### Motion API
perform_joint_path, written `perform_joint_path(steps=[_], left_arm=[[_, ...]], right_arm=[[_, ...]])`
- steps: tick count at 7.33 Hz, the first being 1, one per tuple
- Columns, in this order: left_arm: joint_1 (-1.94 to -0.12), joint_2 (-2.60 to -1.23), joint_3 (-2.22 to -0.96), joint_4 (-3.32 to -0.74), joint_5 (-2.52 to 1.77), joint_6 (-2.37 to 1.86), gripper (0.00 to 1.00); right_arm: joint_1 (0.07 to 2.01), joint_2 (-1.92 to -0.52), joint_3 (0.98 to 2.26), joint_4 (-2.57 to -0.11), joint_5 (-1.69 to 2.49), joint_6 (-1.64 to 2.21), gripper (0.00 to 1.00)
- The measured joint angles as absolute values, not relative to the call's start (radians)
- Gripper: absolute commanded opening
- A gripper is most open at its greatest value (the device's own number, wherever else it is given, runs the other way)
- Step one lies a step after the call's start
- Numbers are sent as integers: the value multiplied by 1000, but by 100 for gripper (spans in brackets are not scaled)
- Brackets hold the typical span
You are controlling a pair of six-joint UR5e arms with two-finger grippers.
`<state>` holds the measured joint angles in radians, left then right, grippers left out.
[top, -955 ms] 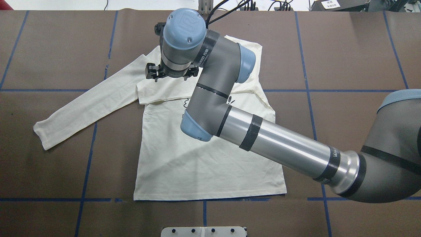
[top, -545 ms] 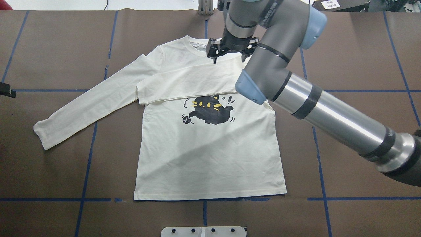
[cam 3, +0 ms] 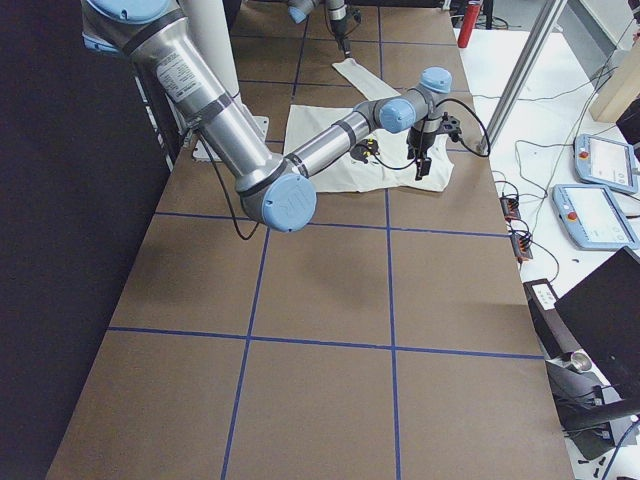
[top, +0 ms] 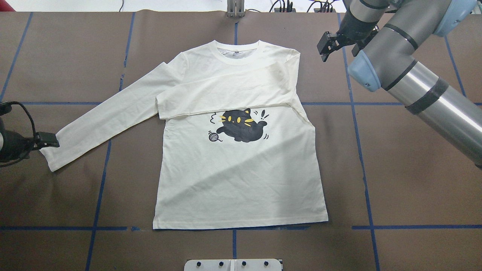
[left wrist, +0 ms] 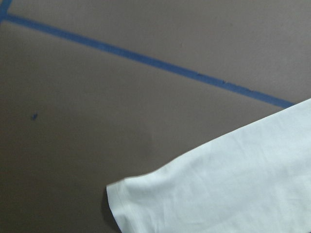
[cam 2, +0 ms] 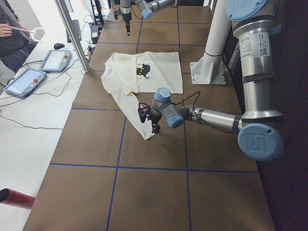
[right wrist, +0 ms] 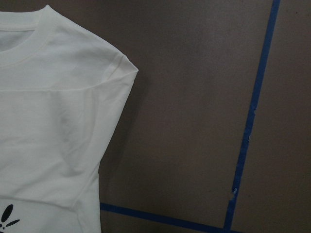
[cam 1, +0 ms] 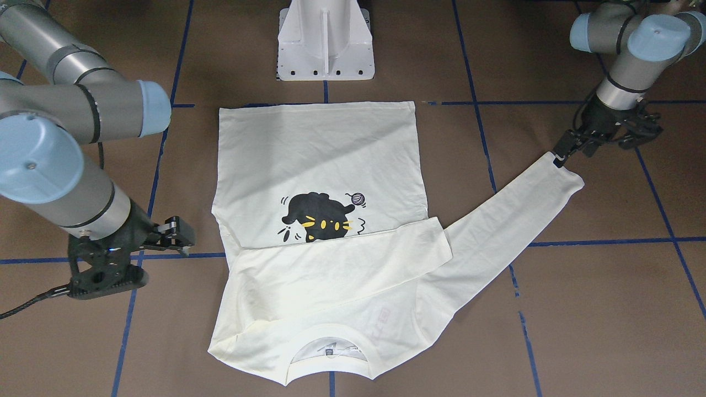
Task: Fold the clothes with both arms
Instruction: 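Move the left gripper to the other sleeve cuff while the right gripper withdraws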
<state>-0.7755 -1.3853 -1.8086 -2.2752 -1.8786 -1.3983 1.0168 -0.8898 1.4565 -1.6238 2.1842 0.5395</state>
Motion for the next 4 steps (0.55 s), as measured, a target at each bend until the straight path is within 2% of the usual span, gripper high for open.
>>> perform_joint_path(steps=[4], left_arm=[[-743,-1397,-1744,-2282,-1827,-1425,96]], right_arm=[[1030,-906,1458,-1621,2211,520,100]])
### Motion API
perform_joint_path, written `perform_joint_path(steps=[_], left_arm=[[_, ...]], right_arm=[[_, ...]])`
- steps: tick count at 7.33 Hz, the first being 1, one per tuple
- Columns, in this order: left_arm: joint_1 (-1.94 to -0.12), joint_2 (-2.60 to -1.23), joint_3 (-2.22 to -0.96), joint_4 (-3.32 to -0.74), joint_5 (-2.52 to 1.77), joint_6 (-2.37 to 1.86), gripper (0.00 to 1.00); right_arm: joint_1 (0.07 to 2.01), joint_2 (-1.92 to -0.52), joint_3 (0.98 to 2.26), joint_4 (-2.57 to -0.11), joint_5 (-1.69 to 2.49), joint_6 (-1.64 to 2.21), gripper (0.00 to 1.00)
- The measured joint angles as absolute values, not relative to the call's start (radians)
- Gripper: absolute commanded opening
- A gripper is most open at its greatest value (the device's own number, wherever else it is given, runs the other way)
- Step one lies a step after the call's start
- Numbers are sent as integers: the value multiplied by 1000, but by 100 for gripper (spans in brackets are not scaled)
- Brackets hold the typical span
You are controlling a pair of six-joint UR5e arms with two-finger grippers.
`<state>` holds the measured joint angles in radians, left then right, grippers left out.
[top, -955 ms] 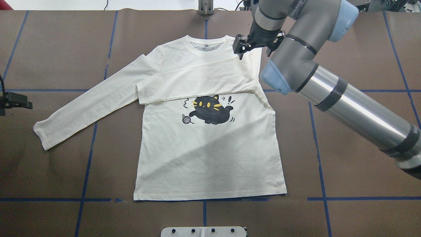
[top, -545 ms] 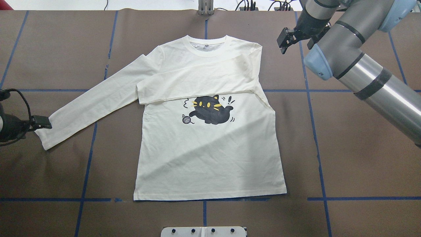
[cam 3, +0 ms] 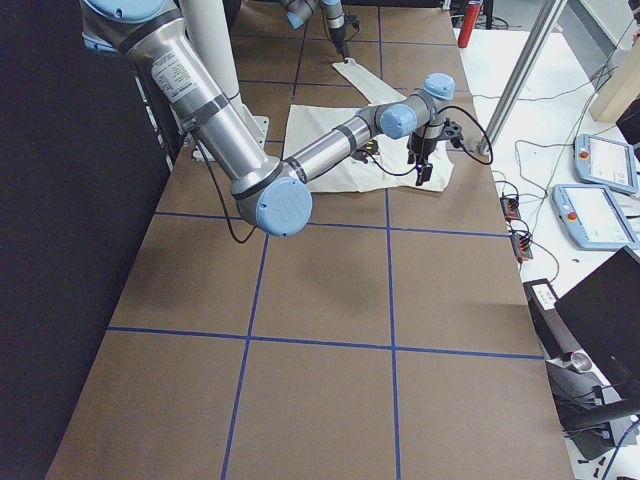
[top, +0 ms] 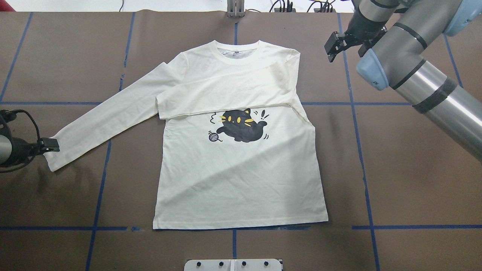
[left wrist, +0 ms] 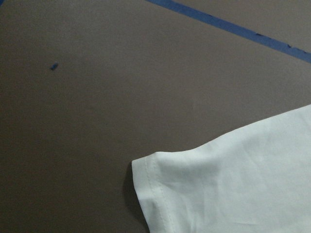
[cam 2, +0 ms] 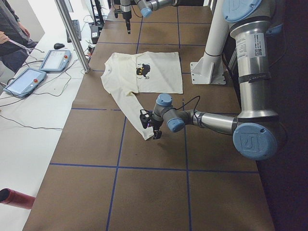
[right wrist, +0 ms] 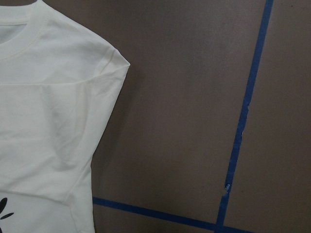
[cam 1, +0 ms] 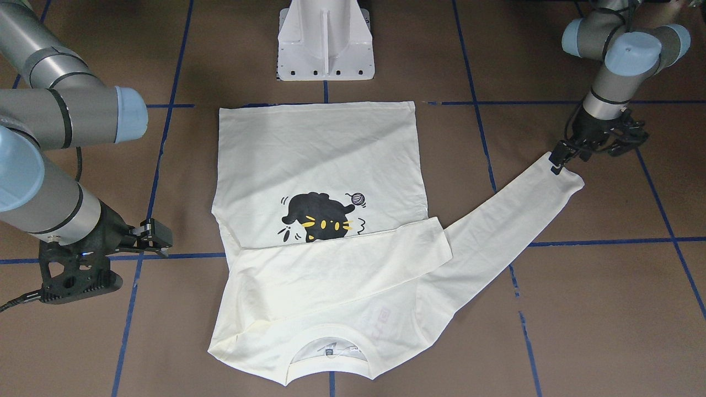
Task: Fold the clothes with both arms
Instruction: 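Move the left gripper to the other sleeve cuff while the right gripper withdraws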
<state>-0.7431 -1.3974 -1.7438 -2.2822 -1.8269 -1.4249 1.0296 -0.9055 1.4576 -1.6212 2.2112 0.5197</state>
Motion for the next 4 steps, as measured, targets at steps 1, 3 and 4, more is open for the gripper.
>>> perform_joint_path(steps=[1,3,4], left_arm=[[-743,-1404,-1733,-2283,-1827,-1425,95],[-742,-1411,-1717,-2289,-1827,-1425,80],[-742,-1411,-1714,-2297,-1827,-1427,59]], right_arm=[[1030,-905,1457,-1620,2213,520,100],[1029,-906,1457,-1619,2215,520,100],[1028,-906,1457,-1619,2214,520,100]])
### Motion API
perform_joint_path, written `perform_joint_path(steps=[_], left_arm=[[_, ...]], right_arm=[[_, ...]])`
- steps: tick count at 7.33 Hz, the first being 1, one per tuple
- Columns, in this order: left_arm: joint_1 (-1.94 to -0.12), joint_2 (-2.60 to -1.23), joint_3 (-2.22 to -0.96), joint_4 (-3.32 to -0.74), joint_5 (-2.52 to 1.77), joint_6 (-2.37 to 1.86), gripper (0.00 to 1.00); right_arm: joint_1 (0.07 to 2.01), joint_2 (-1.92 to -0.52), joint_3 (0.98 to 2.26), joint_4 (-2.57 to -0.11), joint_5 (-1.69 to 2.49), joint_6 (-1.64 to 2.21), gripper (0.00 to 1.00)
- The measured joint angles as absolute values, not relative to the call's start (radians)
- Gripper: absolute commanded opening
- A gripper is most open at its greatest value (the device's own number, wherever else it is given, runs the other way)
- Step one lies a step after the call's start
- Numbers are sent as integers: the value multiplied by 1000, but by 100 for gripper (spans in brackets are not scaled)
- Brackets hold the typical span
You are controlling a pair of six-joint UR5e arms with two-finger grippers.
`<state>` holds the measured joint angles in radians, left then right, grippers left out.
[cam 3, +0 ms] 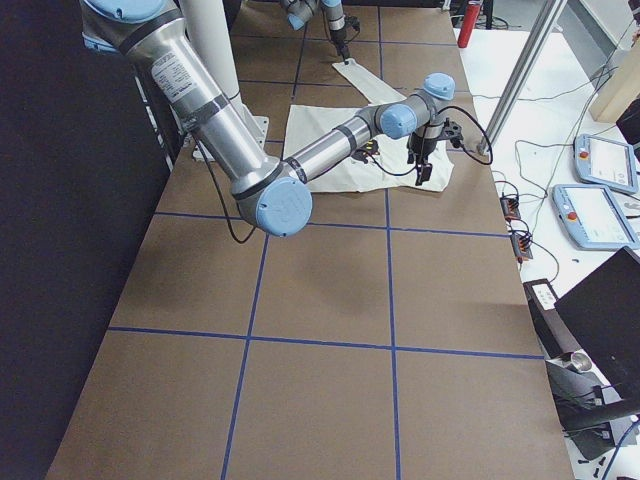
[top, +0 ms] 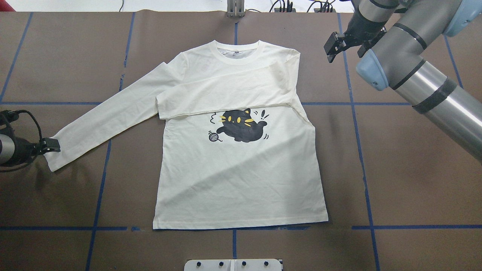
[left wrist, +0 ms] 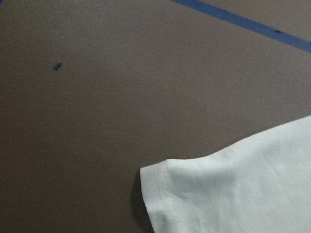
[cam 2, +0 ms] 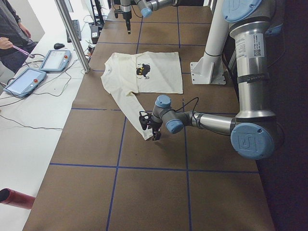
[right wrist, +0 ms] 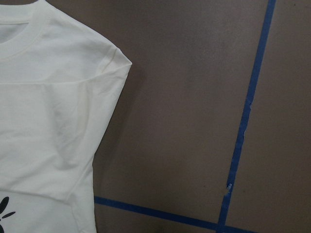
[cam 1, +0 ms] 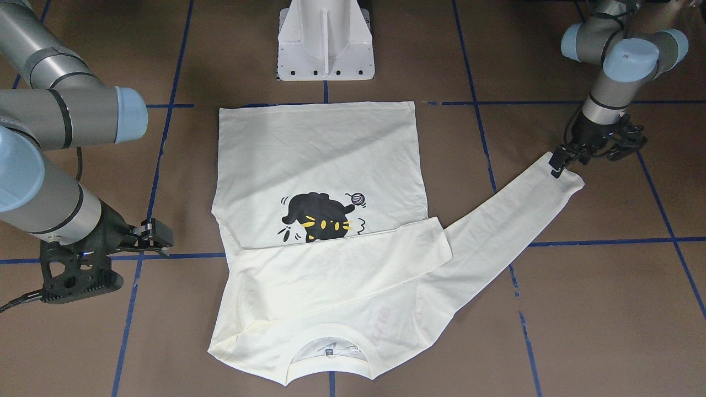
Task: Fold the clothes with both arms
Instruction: 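Move the left gripper to the other sleeve cuff while the right gripper withdraws, then grasp the cuff with the left gripper and fold it across the shirt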
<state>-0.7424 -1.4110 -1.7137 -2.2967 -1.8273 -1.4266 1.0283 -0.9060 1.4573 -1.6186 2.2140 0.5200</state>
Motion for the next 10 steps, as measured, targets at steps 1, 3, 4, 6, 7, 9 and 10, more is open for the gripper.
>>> perform_joint_path(steps=[1,3,4,6,7,9,10], left_arm=[[-742,-1411,-1713,-2302,-1828,-1429,43],[-742,-1412,-1712,-2306,-1830,-1433,34],[-741,-1414,-1712,-2306,-1830,-1434,33],[-730,-1424,-1712,-2305,-1830,-1456,2],[-723,-1433,-1717,-2304,-1833,-1478,0],[-716,-1444,-1735,-2299,-1838,-1495,0],[-716,-1447,-1759,-2290,-1853,-1494,0]], right_arm=[[1028,-906,1457,-1618,2214,520,100],[1028,-905,1457,-1618,2214,520,100],[1028,-904,1457,-1618,2215,520,100],[1028,-904,1457,-1618,2215,520,100],[1028,-904,1457,-1618,2215,520,100],[1028,-904,1457,-1618,2215,520,100],[1030,-906,1458,-1618,2217,520,100]])
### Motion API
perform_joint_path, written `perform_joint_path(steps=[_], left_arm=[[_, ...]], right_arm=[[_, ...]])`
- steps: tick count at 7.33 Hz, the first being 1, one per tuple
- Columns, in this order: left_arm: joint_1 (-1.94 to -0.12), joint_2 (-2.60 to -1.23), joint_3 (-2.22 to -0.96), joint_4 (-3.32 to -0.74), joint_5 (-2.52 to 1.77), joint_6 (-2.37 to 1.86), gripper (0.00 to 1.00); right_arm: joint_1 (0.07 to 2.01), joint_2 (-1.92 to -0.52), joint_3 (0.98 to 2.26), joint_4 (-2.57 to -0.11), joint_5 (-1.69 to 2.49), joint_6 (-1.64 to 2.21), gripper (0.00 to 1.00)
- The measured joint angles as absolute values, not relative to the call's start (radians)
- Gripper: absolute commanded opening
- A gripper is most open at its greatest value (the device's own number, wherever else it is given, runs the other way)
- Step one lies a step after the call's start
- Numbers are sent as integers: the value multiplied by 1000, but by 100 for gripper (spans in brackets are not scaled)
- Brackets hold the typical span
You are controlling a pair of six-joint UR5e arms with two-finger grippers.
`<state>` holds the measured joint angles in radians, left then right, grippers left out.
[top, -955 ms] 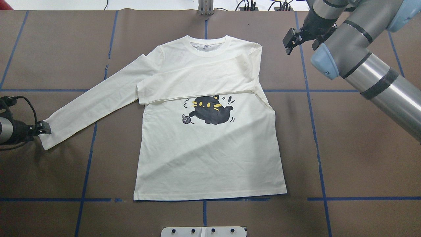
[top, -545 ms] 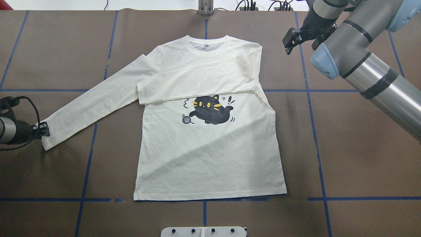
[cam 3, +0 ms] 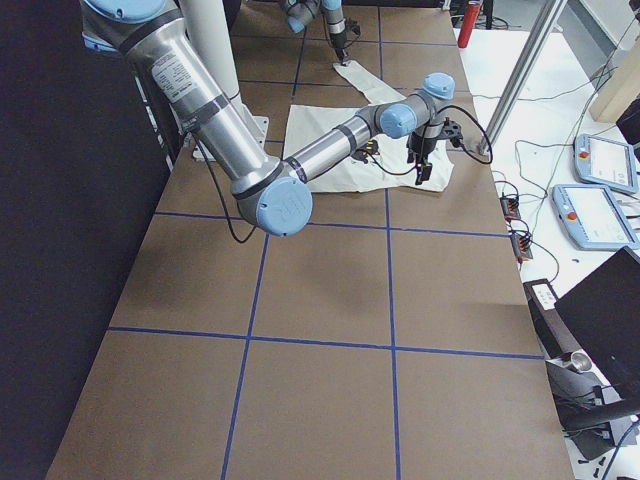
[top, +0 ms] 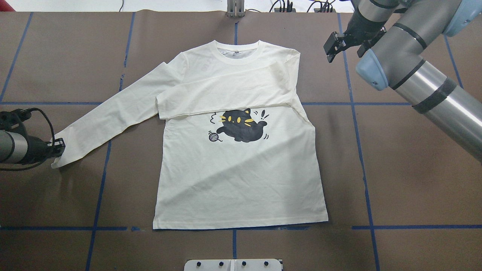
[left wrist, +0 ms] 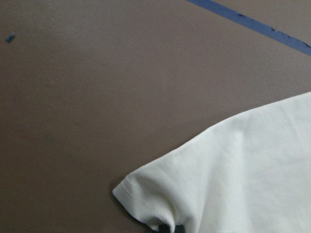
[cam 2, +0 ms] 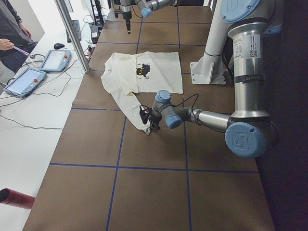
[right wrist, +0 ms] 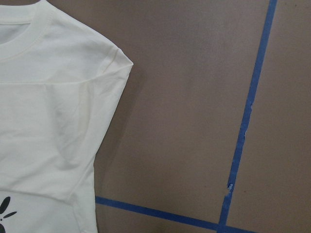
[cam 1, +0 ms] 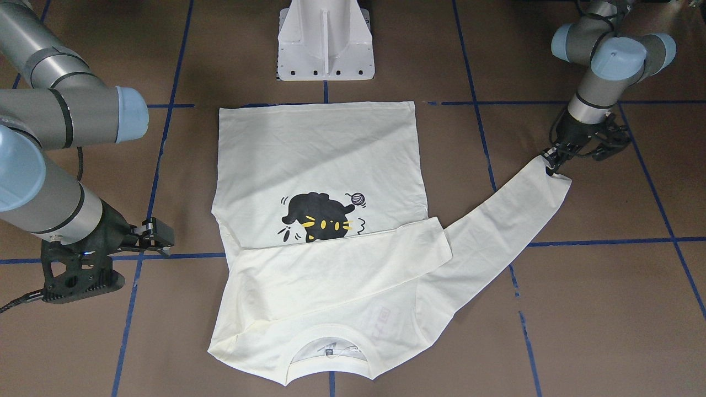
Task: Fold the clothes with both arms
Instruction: 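Grasp the cuff with the left gripper and fold it across the shirt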
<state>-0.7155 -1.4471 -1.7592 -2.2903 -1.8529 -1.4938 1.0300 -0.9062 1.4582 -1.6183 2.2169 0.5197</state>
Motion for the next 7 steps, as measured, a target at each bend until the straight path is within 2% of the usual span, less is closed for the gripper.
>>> perform_joint_path(steps=[2,3,7], left_arm=[[-724,-1483,-1849,-2199,-1949,-1485,0],[-736,-1552,-1876,-2110,-1975,-1482,0],[-869,-1987,-1849,-1707,-1994,-1364,0]], right_arm=[[1045,-923,1466,-1618,2227,518,100],[1057,-943,1478,-1617,2236,515,100],[1139,-1135,1603,-1616,2273,465,100]])
